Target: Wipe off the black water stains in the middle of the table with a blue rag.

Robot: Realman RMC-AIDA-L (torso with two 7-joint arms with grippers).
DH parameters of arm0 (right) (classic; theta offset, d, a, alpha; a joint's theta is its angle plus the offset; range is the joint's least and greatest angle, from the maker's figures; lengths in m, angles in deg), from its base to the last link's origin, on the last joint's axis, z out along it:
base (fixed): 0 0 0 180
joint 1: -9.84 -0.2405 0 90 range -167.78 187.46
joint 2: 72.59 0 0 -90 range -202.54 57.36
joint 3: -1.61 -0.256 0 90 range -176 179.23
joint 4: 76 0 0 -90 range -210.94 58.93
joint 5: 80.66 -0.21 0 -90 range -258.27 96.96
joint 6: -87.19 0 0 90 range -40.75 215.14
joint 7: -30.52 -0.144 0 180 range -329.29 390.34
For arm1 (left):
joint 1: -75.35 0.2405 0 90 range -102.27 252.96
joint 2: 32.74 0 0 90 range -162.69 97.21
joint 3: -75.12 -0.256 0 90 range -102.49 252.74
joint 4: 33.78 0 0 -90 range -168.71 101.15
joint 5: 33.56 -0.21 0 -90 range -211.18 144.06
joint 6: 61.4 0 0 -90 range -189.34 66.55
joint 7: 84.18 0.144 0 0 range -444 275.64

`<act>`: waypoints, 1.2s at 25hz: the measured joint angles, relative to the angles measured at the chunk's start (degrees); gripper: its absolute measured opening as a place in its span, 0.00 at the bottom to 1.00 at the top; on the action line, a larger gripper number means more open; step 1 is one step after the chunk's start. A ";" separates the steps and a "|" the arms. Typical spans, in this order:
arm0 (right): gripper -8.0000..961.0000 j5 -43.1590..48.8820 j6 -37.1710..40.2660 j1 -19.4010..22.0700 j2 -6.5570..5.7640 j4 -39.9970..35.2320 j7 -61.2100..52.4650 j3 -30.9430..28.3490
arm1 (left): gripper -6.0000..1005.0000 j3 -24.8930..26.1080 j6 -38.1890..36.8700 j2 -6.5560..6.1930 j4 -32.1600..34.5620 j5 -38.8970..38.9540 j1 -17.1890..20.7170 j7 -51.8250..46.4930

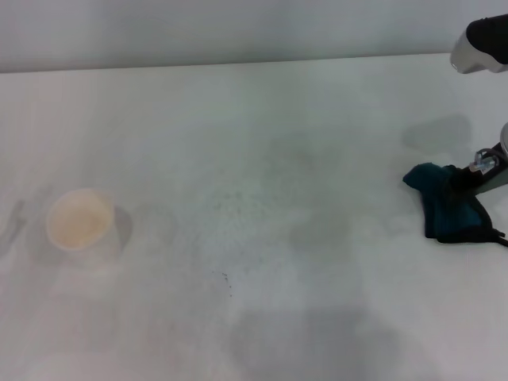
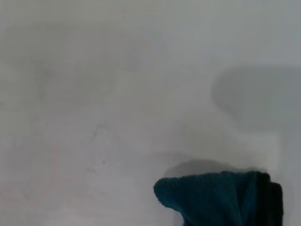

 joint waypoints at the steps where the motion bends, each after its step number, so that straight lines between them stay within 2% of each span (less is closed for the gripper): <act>1: 0.15 0.03 0.37 -0.11 0.00 0.67 0.21 -0.22 | 0.86 0.00 0.03 0.00 0.00 0.00 -0.13 0.02; 11: 0.15 -0.49 2.85 0.52 0.12 2.46 2.81 -5.48 | 0.86 0.02 0.10 -0.09 0.00 0.04 -1.27 -0.14; 12: 0.16 -1.05 3.26 0.85 0.12 2.36 3.72 -6.93 | 0.86 0.02 0.13 -0.09 0.00 0.00 -1.37 -0.15; 17: 0.37 -7.19 6.24 1.69 0.00 2.71 11.45 -17.16 | 0.86 0.01 0.95 0.08 0.09 -0.18 -1.89 -0.23; 23: 0.42 -15.06 11.36 2.73 -0.20 5.24 21.30 -27.84 | 0.86 -0.26 2.39 0.38 0.65 -0.21 -2.37 -0.27; 30: 0.42 -29.24 17.79 3.18 -0.38 16.22 38.95 -41.34 | 0.86 -0.36 2.82 0.37 1.61 -0.04 -3.11 -0.04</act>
